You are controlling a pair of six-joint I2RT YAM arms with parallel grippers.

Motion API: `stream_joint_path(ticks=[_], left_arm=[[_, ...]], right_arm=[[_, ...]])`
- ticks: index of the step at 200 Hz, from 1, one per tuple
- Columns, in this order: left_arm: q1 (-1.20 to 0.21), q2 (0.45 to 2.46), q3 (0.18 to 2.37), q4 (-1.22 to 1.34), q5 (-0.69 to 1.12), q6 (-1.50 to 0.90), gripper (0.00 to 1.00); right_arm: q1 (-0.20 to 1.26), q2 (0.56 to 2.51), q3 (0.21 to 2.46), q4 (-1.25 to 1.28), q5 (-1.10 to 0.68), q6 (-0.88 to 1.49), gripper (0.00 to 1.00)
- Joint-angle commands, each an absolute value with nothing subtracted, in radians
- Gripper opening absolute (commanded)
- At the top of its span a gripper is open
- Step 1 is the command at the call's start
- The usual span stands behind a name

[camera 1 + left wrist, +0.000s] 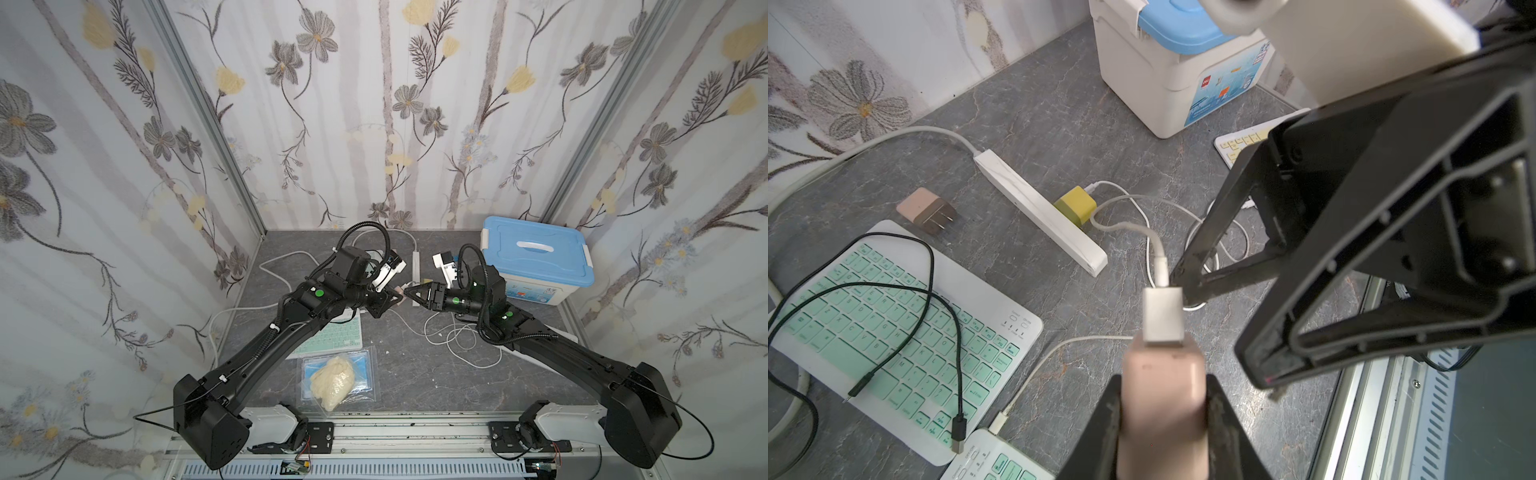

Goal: Unplug the wireless keyboard
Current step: Remove the power cord from the plug.

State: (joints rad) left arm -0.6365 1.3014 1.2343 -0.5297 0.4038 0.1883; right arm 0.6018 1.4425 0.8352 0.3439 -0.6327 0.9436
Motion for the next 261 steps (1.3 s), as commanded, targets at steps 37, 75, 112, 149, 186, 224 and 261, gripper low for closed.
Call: stream_joint_path(ticks=[37,75,112,149,186,224,261], left_arm=[[-0.65,1.313,1.248,-0.538,0.377,0.227,0.0],[-0.657,1.319,1.251,-0.535,0.359,0.23,0.0],[-0.662,1.332,1.262,-0.54,0.339,0.238,0.0],[-0.67,1.342,1.267,-0.544,0.322,0.246,0.0],[-0.685,1.336,1.249,-0.522,0.246,0.241,0.0],[-0.699,1.291,1.181,-0.435,0.187,0.231,0.0],[-0.701,1.269,1.146,-0.44,0.175,0.214,0.0]], right_arm=[[0.604,1.482,0.817,0.548,-0.588,1.125,0.43],[0.614,1.509,0.813,0.566,-0.582,1.152,0.4],[0.627,1.537,0.819,0.593,-0.584,1.178,0.3],[0.635,1.563,0.802,0.64,-0.568,1.219,0.16],[0.635,1.578,0.783,0.696,-0.544,1.271,0.0],[0.635,1.629,0.76,0.798,-0.489,1.366,0.0],[0.615,1.644,0.723,0.88,-0.432,1.421,0.0]])
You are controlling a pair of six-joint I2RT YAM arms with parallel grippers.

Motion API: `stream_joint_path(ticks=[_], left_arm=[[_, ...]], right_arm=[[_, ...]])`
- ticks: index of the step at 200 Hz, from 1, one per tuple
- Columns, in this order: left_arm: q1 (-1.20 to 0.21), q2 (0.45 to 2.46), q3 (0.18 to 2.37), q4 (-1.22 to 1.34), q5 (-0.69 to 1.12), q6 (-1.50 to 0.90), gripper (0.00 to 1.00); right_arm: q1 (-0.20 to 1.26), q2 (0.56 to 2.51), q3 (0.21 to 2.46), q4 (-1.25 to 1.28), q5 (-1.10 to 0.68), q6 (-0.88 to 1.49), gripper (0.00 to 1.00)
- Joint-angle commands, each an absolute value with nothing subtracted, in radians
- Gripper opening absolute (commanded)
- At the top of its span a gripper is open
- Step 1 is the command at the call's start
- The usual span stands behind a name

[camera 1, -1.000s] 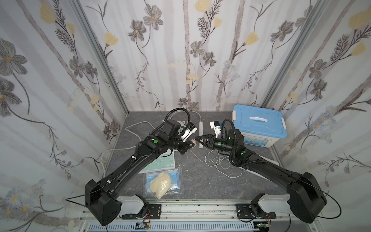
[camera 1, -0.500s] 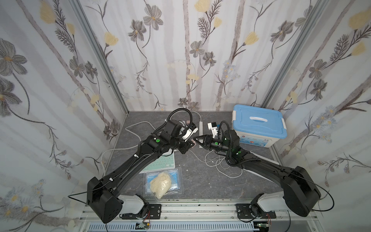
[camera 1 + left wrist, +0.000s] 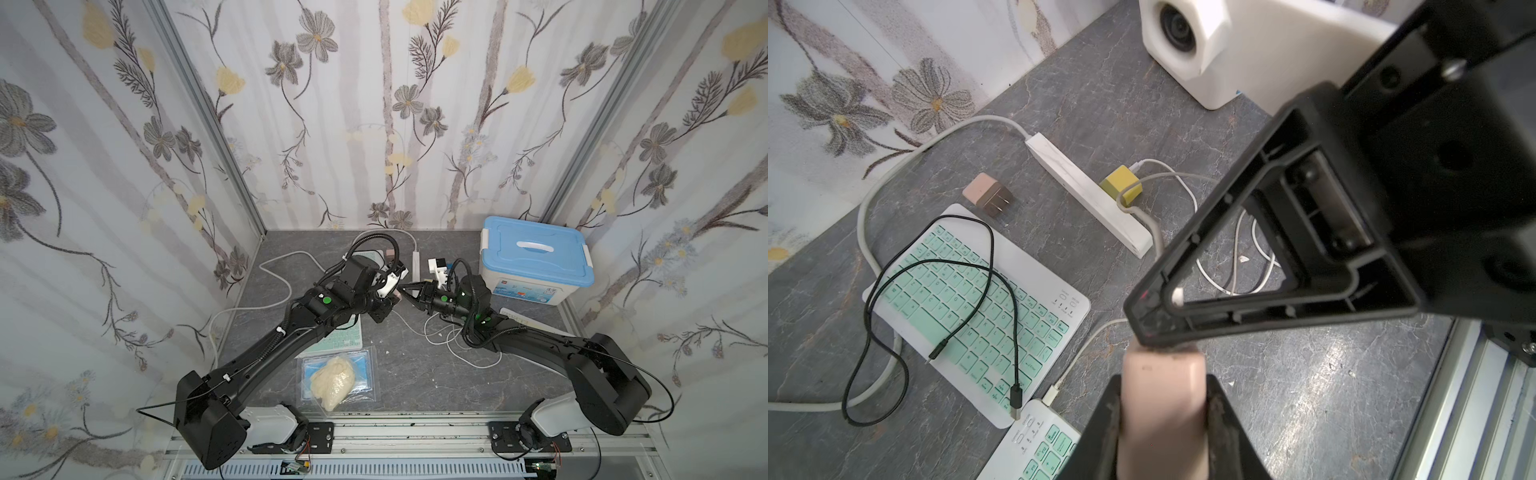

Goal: Unplug the wireless keyboard
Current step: Remove the power cord from the plug, then place the plug at the center of the board.

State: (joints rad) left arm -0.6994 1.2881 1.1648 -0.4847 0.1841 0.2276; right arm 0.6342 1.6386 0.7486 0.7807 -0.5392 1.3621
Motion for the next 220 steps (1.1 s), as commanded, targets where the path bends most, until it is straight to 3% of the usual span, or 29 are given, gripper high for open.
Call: stream_joint_path(ticks=[1,92,158,220], left_arm=[[-0.702,1.268,1.144,-0.44,0.174,0.213,0.0],[-0.693,1.199,1.006,-0.458,0.04,0.061,0.0],[-0.625,1.528,1.144,-0.34,0.104,-0.053,0.0],[-0.579,1.875,1.339,-0.218,0.297,-0.109,0.0]], right_arm=[[0.615,1.644,0.719,0.879,-0.431,1.421,0.0],[0.415,1.432,0.658,0.739,-0.387,1.299,0.0],[0.463,1.301,0.699,0.547,-0.52,1.112,0.0],[0.521,1.132,0.67,0.327,-0.63,0.95,0.0]])
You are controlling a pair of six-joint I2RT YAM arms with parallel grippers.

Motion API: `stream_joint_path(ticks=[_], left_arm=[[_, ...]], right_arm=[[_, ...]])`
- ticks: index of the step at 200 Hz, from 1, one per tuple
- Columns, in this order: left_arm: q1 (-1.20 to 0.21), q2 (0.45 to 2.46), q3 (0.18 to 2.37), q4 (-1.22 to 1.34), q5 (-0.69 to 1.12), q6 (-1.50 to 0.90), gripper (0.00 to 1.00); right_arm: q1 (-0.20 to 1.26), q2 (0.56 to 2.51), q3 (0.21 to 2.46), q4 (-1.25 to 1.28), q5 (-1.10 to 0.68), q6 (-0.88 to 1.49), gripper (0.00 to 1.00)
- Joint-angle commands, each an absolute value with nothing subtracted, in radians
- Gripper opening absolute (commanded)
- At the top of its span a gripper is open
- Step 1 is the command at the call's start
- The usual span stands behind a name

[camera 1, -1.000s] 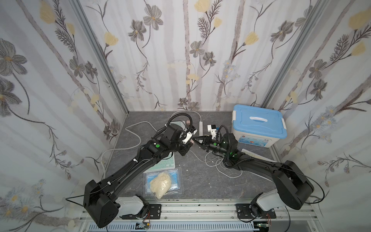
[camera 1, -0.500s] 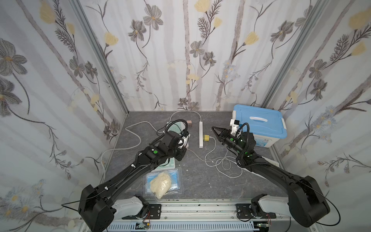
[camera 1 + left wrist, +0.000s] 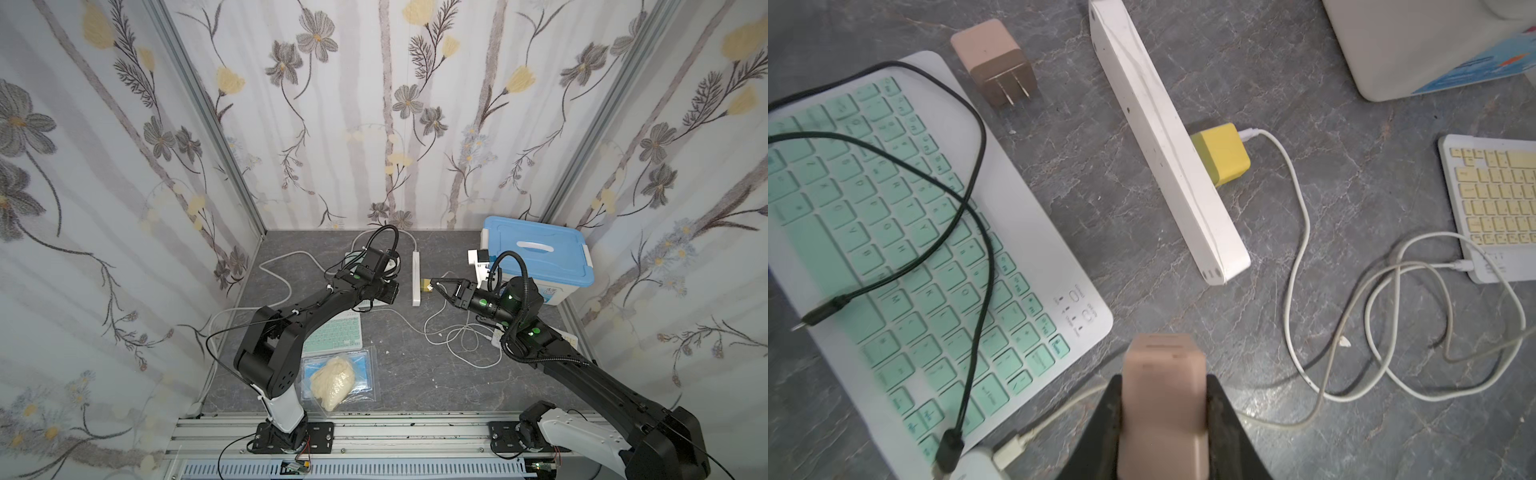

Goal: Unplug the wireless keyboard
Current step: Place the plug at the center of the board.

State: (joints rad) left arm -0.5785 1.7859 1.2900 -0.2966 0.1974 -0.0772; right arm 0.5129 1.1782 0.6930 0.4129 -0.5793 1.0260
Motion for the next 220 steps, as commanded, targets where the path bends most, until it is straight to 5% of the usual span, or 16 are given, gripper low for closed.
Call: stream_joint_path(ticks=[1,93,101,117,133,220], left_arm=[[-0.579,1.88,1.342,-0.217,0.3,-0.11,0.0],[-0.537,2.092,1.382,-0.236,0.417,-0.185,0.04],[-0.531,2.088,1.367,-0.235,0.41,-0.188,0.1],[-0.518,2.077,1.341,-0.234,0.391,-0.193,0.41],[-0.504,2.072,1.327,-0.236,0.375,-0.198,0.55],[-0.43,2.051,1.303,-0.313,0.249,-0.232,0.77]], right_arm=[[0.52,1.131,0.669,0.324,-0.63,0.948,0.0],[0.524,1.101,0.646,0.277,-0.633,0.912,0.0],[0.524,1.11,0.649,0.28,-0.637,0.91,0.0],[0.528,1.126,0.656,0.285,-0.641,0.909,0.0],[0.538,1.141,0.664,0.288,-0.638,0.902,0.0],[0.557,1.177,0.689,0.283,-0.622,0.885,0.0]])
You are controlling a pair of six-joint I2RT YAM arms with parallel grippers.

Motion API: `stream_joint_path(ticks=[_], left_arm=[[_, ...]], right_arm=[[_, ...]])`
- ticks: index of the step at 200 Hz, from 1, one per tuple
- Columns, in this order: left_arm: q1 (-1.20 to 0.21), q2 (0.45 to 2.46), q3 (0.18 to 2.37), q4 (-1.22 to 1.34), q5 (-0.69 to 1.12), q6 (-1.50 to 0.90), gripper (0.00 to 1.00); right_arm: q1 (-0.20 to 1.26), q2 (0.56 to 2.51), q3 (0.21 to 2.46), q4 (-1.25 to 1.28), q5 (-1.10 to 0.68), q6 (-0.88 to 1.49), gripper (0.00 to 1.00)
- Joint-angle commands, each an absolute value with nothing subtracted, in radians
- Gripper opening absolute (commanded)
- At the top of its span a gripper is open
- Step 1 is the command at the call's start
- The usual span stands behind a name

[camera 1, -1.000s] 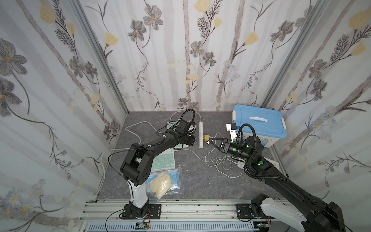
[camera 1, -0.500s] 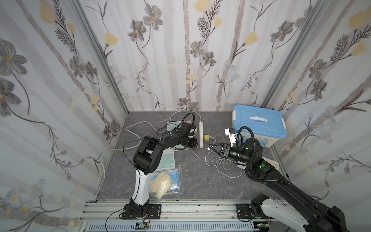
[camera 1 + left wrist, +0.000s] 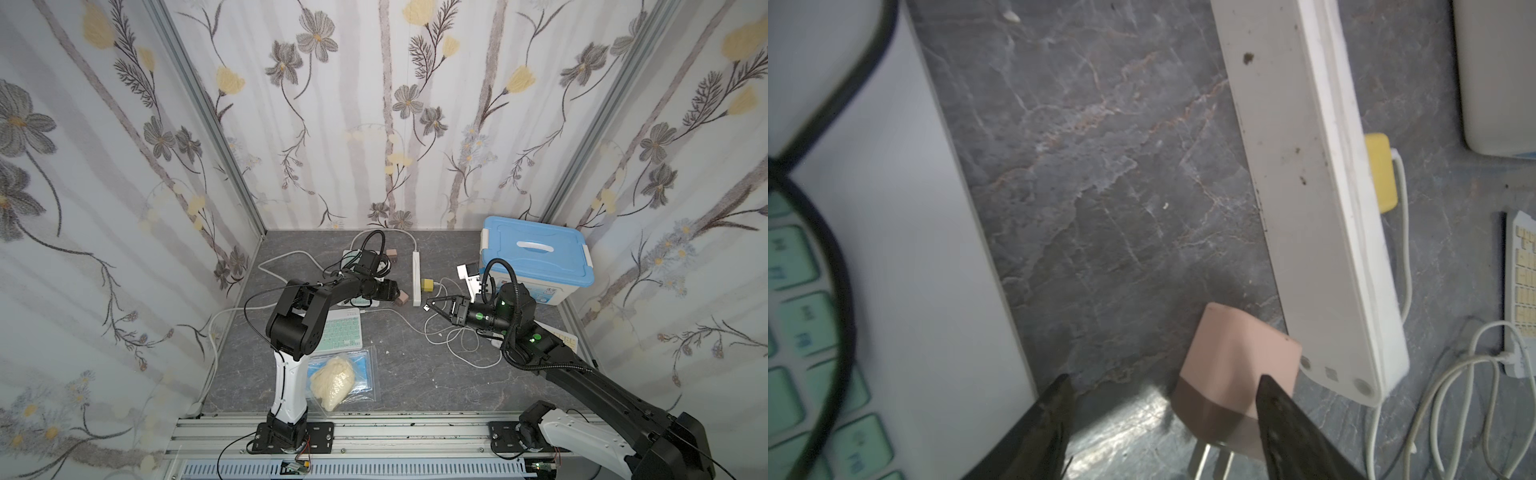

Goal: Unplug the wireless keyboard
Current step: Place the plug at the center of the board, then move the keyboard to the center of the board.

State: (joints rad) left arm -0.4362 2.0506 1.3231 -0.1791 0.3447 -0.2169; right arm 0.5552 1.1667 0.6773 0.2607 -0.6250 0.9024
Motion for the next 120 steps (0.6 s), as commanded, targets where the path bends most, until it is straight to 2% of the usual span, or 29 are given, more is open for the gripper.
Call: stream_joint_path(ticks=[1,52,120], left_arm=[[-0.429,2.05,1.303,-0.313,0.247,-0.232,0.77],[-0.38,2.063,1.319,-0.307,0.212,-0.229,0.77],[-0.295,2.129,1.444,-0.323,0.235,-0.207,0.77]], right_arm=[[0.558,1.177,0.689,0.283,-0.623,0.885,0.0],[0.561,1.195,0.699,0.279,-0.624,0.882,0.0],[0.585,1.209,0.708,0.273,-0.618,0.879,0.0]])
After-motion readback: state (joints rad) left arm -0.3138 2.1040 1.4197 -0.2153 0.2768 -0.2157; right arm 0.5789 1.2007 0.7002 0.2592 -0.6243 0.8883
